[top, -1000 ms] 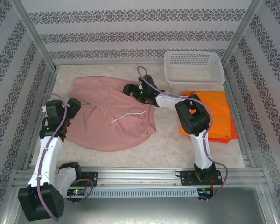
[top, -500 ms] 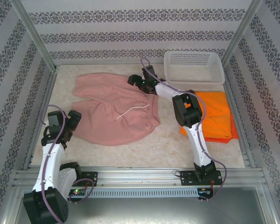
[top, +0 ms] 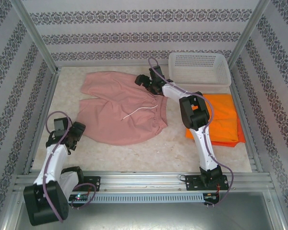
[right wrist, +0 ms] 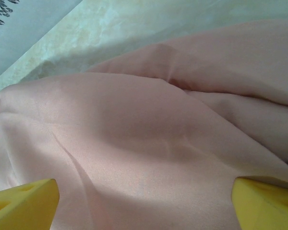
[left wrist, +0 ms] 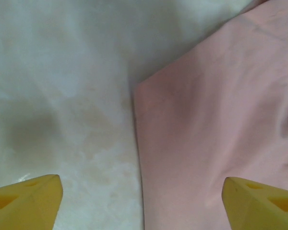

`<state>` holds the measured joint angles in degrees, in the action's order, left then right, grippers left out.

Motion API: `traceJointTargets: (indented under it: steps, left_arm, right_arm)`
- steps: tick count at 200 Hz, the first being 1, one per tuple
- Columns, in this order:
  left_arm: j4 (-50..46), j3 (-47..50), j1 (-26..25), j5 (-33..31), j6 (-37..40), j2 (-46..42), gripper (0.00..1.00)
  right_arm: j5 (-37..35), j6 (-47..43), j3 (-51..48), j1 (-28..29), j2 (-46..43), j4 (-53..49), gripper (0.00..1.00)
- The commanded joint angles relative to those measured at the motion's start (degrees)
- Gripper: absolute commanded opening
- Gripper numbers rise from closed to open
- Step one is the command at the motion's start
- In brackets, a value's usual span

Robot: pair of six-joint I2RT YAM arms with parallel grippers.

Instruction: Fold and stack the shorts

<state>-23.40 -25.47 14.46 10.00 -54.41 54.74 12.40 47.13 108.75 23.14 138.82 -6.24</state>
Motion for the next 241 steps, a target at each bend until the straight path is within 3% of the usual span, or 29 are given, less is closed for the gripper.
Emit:
traceJointTargets:
  steps: [1,74,107,140,194,241]
  left_arm:
    - [6.9,-1.0,0.7,1.4,-0.4,4.4,0.80]
    - [16.8,-3.9,-1.2,3.4,-1.6,18.9,0.60]
    - [18.0,-6.4,-1.4,4.3,-0.5,21.6,0.32]
    - [11.8,-10.4,-1.4,0.7,3.5,15.2,0.00]
    - [-8.9,-22.8,-2.1,-7.8,16.7,2.5,0.00]
    - [-12.1,-31.1,-4.5,-5.0,22.3,10.4,0.00]
  right_arm:
    - [0.7,-0.1,1.2,0.6,-2.7,-0.5,0.93]
    - [1.8,0.1,0.2,0.6,-3.0,0.2,0.93]
    - [2.3,-0.3,-0.3,0.5,-3.4,0.2,0.93]
    - [2.4,-1.1,-1.3,0.2,-3.8,0.4,0.93]
    - [2.8,-1.9,-1.8,-0.6,-3.8,0.5,0.93]
    - [3.0,-2.2,-1.9,-0.6,-3.6,0.5,0.93]
